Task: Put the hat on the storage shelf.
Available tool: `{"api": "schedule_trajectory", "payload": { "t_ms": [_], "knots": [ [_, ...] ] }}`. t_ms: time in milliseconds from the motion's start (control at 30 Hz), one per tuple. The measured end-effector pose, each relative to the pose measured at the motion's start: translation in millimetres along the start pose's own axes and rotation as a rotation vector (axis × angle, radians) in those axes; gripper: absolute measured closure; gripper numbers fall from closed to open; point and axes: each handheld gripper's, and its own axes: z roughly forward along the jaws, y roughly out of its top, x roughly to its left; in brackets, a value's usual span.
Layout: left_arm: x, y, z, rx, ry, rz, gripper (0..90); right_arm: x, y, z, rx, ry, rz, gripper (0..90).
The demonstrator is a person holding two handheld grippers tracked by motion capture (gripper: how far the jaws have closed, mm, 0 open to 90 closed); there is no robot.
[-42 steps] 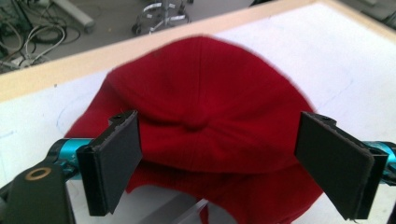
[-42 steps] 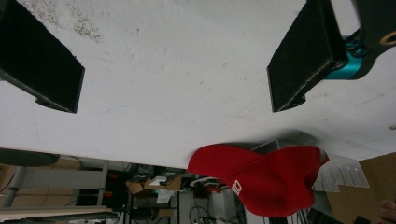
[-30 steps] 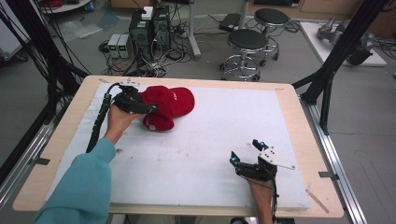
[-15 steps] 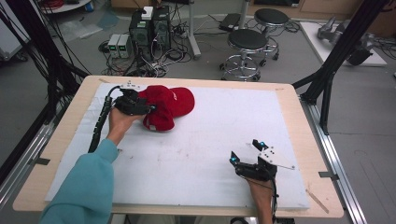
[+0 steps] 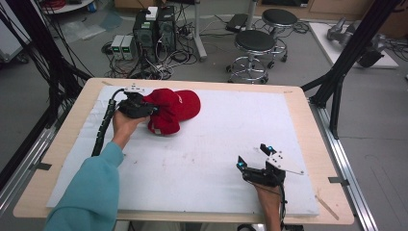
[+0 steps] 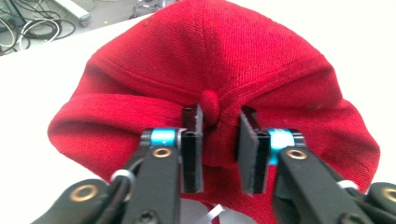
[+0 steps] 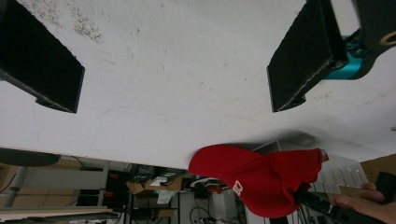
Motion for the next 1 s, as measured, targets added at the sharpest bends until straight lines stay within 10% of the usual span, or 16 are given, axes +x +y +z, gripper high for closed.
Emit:
{"api": "schedule_trajectory", "payload": {
  "t_ms": [300,1000],
  "knots": [
    [-6.6,5.8,-8.7,-0.058,0.042,0.061,79.9,0.1,0.0,0.0,0.0,0.0,0.001,2.9],
    [-11.1,37.7,-39.0,-0.166,0.007,0.048,80.3,0.4,0.0,0.0,0.001,-0.002,0.002,2.9]
  ]
}}
